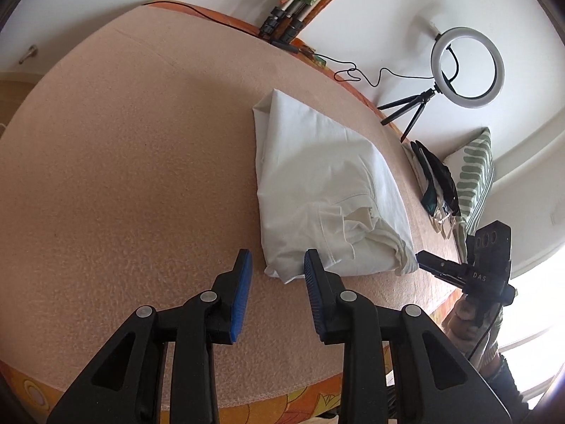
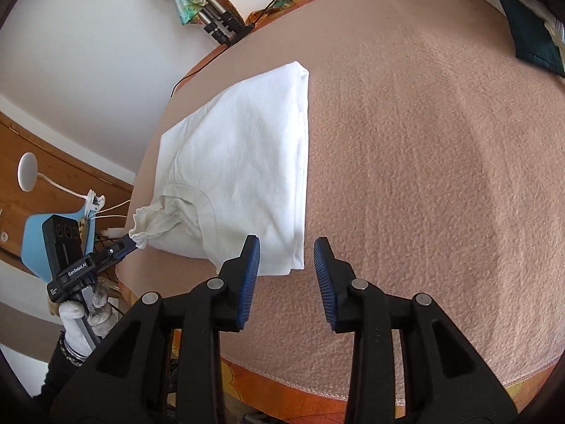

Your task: Fold small clothes

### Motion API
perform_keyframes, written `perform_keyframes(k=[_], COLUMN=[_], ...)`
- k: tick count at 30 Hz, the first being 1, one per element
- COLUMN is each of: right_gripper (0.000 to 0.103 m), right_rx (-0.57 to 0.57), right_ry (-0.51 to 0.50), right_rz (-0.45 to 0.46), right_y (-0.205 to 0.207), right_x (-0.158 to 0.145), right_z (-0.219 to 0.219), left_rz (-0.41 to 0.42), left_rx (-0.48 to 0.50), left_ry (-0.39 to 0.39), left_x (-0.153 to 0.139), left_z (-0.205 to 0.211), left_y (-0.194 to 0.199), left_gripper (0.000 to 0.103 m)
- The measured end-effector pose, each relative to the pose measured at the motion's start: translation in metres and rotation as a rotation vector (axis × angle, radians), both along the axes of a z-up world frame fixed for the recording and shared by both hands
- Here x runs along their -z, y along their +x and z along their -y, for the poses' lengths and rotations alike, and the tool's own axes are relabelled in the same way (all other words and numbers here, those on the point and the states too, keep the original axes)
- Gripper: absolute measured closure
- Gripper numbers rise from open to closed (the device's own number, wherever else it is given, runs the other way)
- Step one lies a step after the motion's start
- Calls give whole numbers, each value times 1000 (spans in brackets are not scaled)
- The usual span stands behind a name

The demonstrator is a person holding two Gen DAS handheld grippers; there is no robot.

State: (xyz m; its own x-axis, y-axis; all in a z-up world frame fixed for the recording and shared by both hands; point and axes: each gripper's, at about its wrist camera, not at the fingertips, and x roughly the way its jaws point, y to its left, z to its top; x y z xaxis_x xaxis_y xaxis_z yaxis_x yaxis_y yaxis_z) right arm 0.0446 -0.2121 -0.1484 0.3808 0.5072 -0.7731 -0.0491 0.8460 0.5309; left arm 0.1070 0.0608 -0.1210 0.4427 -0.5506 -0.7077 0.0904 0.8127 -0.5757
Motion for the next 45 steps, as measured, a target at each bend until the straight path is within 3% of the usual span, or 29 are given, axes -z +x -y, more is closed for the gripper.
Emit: perform_keyframes(k=[4,6,7,9,12,14,17,20,24,28,33,36,43,45], right_gripper=[69,81,85,92,97,97,98,98,97,95,93,93,93,93], right_rx=[-30,-40,-42,-33,-25,-9,19,37,-41,-21,-23,-45,-99,-132], right_ry=[-12,-42,-39,-24,-48,-10,-7,-48,-166,-272,-245,-256,-210,-230], right_rz=[3,11,8,18,48,76,108,56,64,115,192,233,269,238], right_y=[1,0,0,-1,-2,-4,-5,-2,-4,-9,-9,-5,14,21], right_x=[2,3,3,1,-9,-21,-33,-15,-10,-24,-43,-49,-56,-49], right_z=[-9,-14,-15,-14,-13,-7,4,6,-10,-8,-8,-18,-37,-43], left_rz=[-31,-49,-45,-13,34,57,101,60,114,110,203,192,112,116], left_rx=[22,31,38,50,58,54,73,87,111,97,43,84,183,197], left_ry=[28,39,47,91,130,112,206,208,270,305,262,237,328,340], left_x=[7,13,14,11,3,-3,-5,9,-2,-10,-33,-30,1,4], left_z=[8,13,16,22,23,20,23,22,28,24,16,28,50,47], left_y=[3,5,5,4,2,1,-3,0,-3,-6,-6,9,18,11], left_gripper=[74,76,79,97,98,99,99,100,99,93,93,93,93,93])
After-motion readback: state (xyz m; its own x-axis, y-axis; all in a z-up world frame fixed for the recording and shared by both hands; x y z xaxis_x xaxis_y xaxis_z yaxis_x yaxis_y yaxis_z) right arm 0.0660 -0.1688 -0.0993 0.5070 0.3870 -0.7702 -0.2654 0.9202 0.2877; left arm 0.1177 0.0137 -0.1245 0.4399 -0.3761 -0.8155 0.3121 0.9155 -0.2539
